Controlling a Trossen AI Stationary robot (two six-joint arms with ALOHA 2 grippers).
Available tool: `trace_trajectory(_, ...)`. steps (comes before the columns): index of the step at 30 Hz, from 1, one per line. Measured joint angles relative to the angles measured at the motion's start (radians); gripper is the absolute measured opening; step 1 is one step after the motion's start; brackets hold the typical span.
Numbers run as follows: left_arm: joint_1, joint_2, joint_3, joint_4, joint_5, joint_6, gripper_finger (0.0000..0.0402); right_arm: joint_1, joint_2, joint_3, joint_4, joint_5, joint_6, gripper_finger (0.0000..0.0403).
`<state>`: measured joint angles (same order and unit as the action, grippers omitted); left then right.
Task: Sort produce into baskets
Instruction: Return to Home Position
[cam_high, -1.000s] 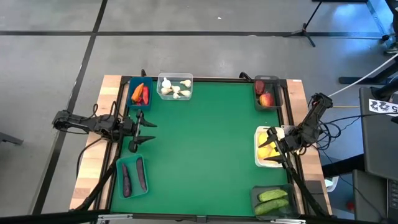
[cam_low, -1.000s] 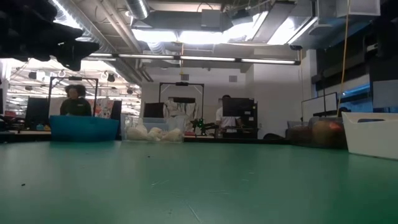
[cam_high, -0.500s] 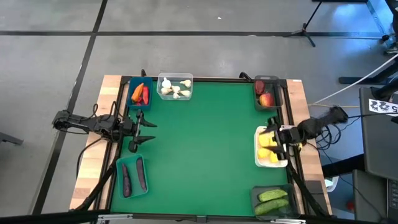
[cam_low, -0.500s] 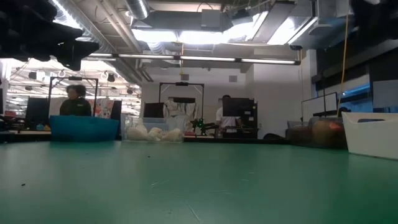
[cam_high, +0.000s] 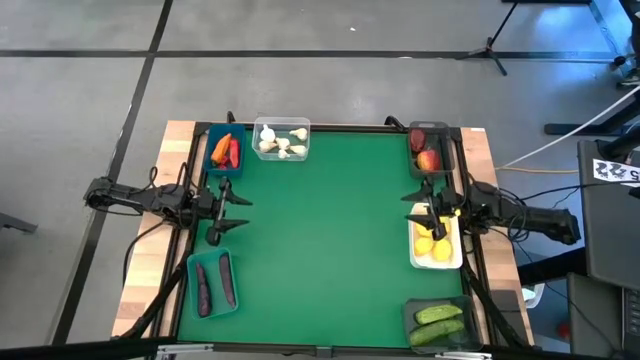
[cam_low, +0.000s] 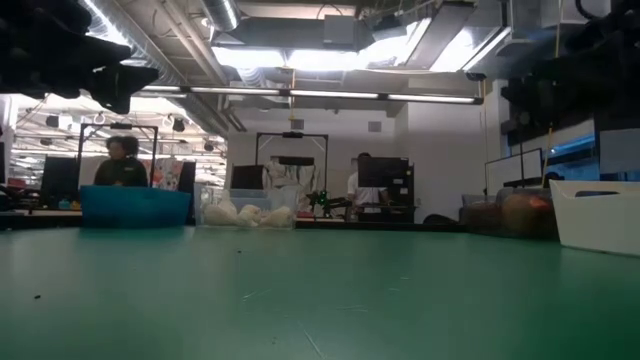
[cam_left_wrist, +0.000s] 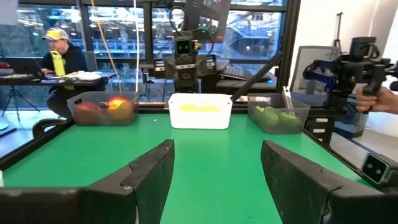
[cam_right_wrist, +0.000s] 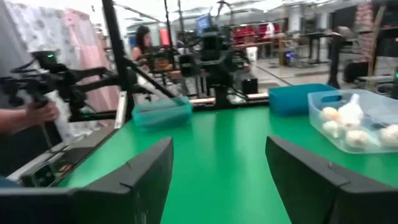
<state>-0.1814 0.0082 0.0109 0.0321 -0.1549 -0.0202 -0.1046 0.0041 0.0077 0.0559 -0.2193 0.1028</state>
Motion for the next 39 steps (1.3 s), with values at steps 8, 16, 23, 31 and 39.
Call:
trace_trajectory(8, 0.000, 0.000, 0.000, -0.002, 0.014, -0.005, 0.0237, -0.021, 0.006, 0.000, 0.002, -0.009, -0.005, 0.0255)
trace_trajectory(16, 0.000, 0.000, 0.000, -0.002, 0.014, -0.004, 0.0237, -0.020, 0.026, 0.000, -0.004, 0.013, -0.033, 0.0255)
trace_trajectory(23, 0.000, 0.000, 0.000, -0.003, 0.013, 0.000, 0.0237, -0.020, 0.026, 0.000, -0.005, 0.019, -0.036, 0.0255)
trace_trajectory(31, 0.000, 0.000, 0.000, -0.003, 0.013, 0.000, 0.0237, -0.020, 0.026, 0.000, -0.005, 0.019, -0.036, 0.0255)
trace_trajectory(39, 0.000, 0.000, 0.000, -0.003, 0.013, 0.001, 0.0237, -0.020, 0.026, 0.000, -0.005, 0.020, -0.037, 0.0255)
